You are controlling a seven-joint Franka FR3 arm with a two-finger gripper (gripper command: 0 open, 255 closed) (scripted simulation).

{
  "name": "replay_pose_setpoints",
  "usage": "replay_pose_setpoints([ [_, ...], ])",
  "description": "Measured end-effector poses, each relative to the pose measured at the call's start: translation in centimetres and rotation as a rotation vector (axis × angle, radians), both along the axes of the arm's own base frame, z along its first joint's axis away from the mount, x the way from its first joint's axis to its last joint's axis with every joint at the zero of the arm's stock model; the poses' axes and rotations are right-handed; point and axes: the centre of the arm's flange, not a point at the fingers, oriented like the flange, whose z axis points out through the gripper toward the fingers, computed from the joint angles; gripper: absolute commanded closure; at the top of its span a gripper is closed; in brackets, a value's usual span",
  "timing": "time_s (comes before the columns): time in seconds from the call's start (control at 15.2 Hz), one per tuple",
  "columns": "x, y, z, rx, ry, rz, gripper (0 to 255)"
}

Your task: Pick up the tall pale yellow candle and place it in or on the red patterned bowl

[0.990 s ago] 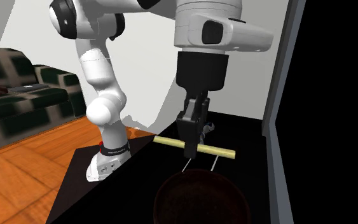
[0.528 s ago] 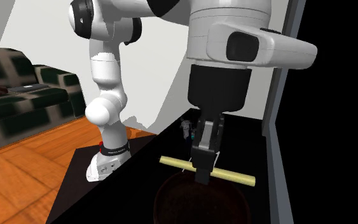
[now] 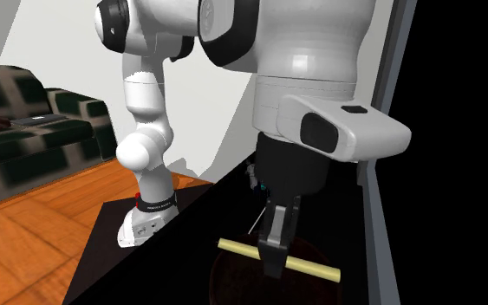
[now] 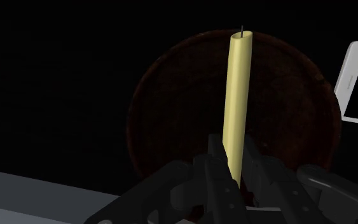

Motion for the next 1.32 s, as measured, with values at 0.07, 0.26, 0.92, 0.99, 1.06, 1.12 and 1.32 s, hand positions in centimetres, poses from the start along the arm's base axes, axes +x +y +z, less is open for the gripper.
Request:
replay_pose_setpoints([
  [0.07,0.0,0.0,-0.6,0.000,0.000,0.000,255],
  [0.26,0.0,0.0,-1.3,0.000,0.000,0.000,255],
  [0.92,0.0,0.0,-1.4,0.000,0.000,0.000,0],
  [0.99,0.0,0.0,-1.4,0.000,0.000,0.000,0],
  [1.06,0.0,0.0,-0.7,-0.001,0.000,0.000,0],
  [1.12,0.1,-0.1,0.0,-0.001,0.000,0.000,0],
  [1.32,0.4,0.0,3.1,-0.002,-0.001,0.000,0],
])
